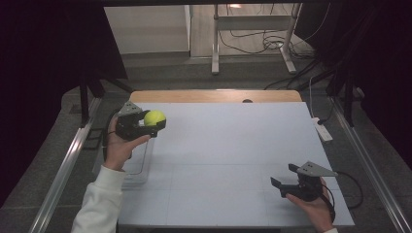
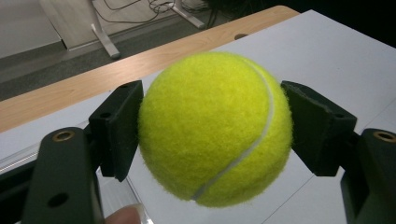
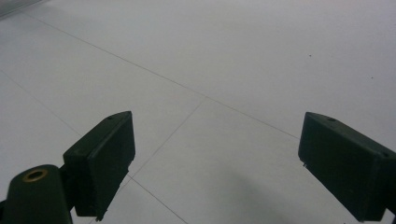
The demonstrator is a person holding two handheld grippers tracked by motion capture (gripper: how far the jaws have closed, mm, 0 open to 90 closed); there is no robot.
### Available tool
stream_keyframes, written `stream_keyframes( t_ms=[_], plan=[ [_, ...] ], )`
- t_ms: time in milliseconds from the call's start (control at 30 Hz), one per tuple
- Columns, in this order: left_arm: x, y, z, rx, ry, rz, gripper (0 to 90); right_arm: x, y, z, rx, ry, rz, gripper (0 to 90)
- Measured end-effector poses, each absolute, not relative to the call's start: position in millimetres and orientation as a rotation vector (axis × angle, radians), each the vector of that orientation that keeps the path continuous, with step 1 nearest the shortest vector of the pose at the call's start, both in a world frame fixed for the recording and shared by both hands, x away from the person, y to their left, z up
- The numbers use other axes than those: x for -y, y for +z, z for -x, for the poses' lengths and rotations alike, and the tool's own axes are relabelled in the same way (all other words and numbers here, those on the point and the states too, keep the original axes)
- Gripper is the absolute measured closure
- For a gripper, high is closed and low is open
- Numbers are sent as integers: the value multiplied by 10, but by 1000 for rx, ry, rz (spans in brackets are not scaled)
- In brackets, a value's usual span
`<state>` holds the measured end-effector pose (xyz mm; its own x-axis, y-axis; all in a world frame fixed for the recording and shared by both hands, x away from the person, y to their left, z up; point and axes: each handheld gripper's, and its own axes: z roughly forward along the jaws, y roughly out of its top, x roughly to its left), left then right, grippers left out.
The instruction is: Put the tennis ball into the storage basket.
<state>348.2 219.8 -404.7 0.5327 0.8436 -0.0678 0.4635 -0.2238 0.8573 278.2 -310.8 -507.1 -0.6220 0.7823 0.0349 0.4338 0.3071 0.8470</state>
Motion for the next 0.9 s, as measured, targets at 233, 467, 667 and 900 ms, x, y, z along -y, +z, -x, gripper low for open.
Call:
stream_keyframes(
  t_ms=[233,467,667,900],
  plan=[
    [-2244,-4044,-3491,-1088,531,-1848,260,3107,-5073,-2784,-2198,1236,-1088,107],
    [-2304,-4045,-3500,-1104,540,-1829,260,3106,-5073,-2784,-2198,1235,-1089,107],
    [-2343,-4052,-3510,-1117,544,-1823,261,3106,-5073,-2784,-2198,1235,-1088,107],
    [-2410,-4040,-3526,-1134,549,-1803,261,3107,-5078,-2788,-2199,1235,-1090,107]
  ],
)
